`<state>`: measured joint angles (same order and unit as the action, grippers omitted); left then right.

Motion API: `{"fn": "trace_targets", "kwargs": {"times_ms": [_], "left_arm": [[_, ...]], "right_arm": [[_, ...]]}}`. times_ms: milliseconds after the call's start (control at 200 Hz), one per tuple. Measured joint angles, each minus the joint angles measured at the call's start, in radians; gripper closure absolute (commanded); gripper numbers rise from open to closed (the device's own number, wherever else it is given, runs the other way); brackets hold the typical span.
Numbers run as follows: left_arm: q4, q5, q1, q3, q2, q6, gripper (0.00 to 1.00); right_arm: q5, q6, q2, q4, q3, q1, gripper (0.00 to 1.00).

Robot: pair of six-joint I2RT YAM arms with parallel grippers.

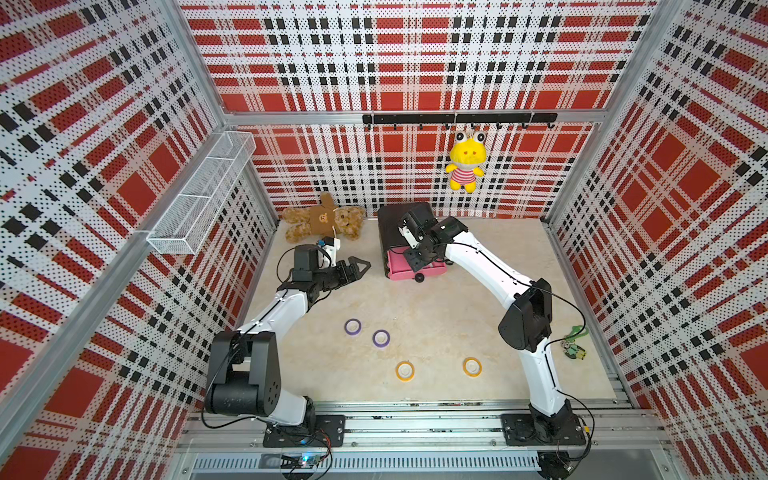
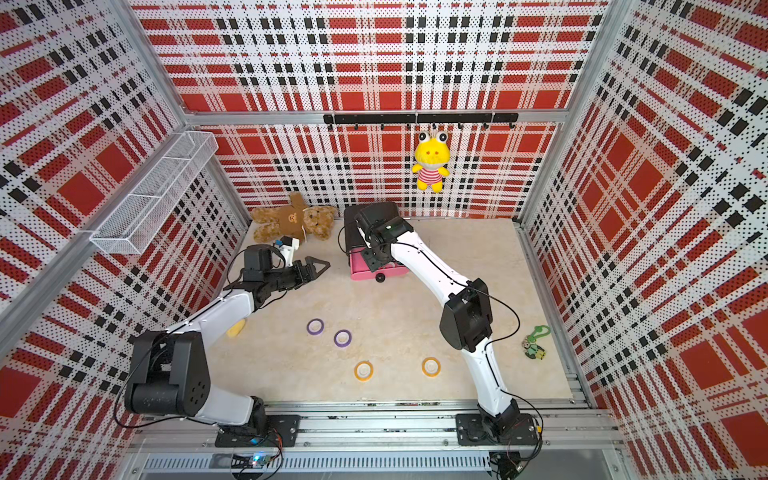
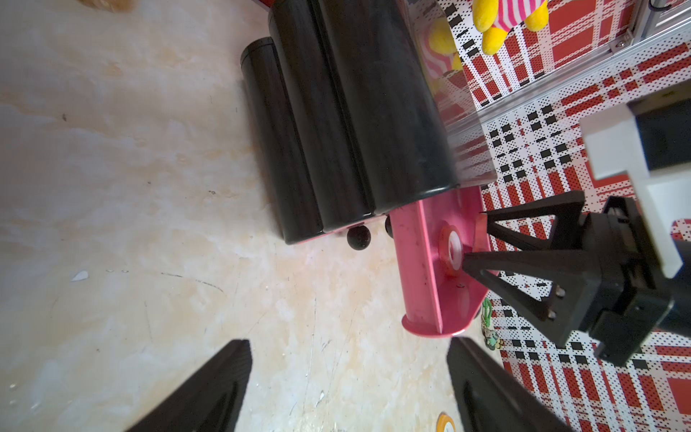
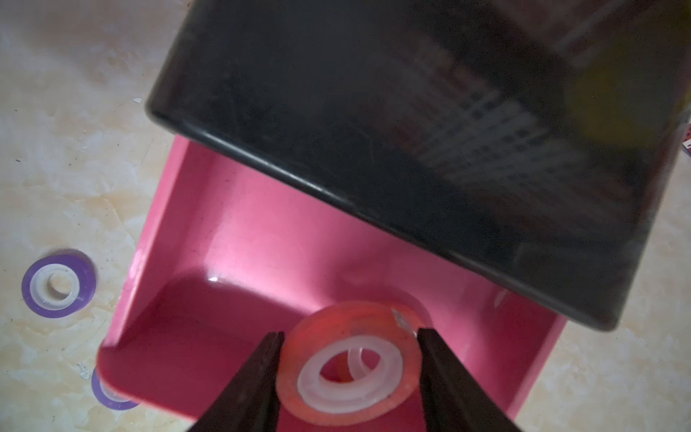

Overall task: Place the transparent tape into the drawer according to color
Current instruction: Place the tape in the drawer, then close the drawer in the storage box.

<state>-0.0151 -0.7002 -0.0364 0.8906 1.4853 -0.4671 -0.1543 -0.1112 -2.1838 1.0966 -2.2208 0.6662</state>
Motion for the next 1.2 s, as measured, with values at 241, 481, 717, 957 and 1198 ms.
{"fn": "trace_targets", "kwargs": {"times_ms": [241,481,717,957,1198], "left_arm": [[0.0,0.0,-0.003,0.0,0.0,0.0,0.1],[-0.006,0.002,-0.036,0.064,0.017,-0.004,0.1],[-0.024,0.017,-0.085,0.247,0.103,0.0,0.13],[-0.116,0.08,-0.135,0.421,0.259,0.047,0.18],[-0.203,0.141,-0.171,0.525,0.362,0.093,0.23]], "right_arm": [[-0.001,-0.006,0.001,-0.027,0.0,0.0,0.21],[0.002,-0.018,0.05,-0.045,0.044,0.0,0.19],[0.041,-0.065,0.248,-0.086,0.188,-0.001,0.17],[0.13,-0.143,0.449,-0.16,0.384,-0.001,0.14],[0.245,-0.25,0.549,-0.291,0.658,-0.001,0.15]]}}
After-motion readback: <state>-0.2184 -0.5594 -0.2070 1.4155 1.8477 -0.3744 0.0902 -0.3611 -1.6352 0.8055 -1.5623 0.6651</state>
